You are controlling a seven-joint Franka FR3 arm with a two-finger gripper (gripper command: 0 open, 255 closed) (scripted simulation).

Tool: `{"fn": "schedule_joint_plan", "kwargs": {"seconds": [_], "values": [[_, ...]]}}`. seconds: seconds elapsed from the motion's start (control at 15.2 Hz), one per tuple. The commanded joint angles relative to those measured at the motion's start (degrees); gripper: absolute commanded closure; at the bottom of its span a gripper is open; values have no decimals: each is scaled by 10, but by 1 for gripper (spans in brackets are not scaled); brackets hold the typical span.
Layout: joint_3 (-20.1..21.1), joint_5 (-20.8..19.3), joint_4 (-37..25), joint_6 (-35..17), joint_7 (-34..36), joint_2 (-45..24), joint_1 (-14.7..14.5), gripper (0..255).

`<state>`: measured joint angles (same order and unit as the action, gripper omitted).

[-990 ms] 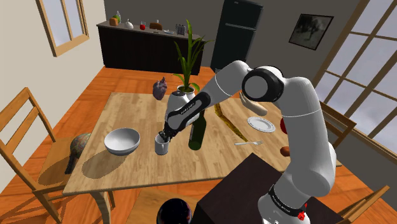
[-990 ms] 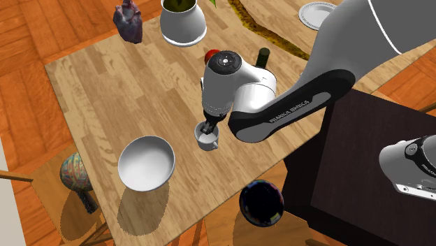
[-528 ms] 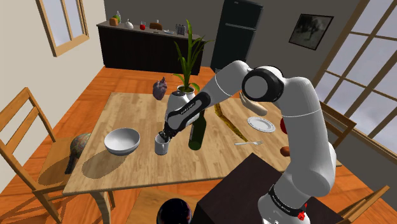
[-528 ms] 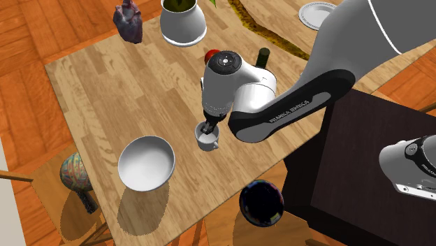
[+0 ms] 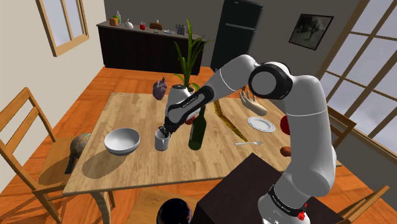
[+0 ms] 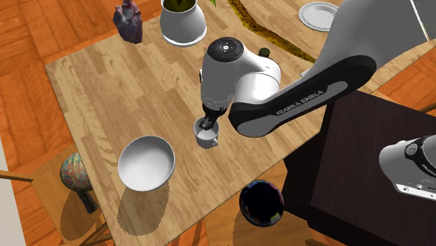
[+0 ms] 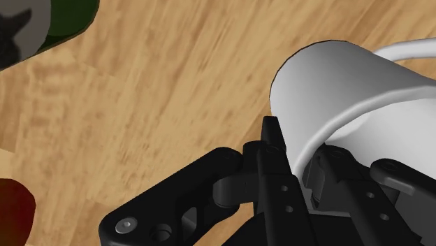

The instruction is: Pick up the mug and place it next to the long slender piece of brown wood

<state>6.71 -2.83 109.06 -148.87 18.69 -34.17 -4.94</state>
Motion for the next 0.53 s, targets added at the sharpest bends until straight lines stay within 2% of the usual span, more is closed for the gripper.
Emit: {"fn": "schedule_joint_plan", "kwargs": {"seconds": [0.0,0.46], "values": [[1,2,3,10,-1,13,1,255],[6,7,5,48,-3,53,5,255]]}}
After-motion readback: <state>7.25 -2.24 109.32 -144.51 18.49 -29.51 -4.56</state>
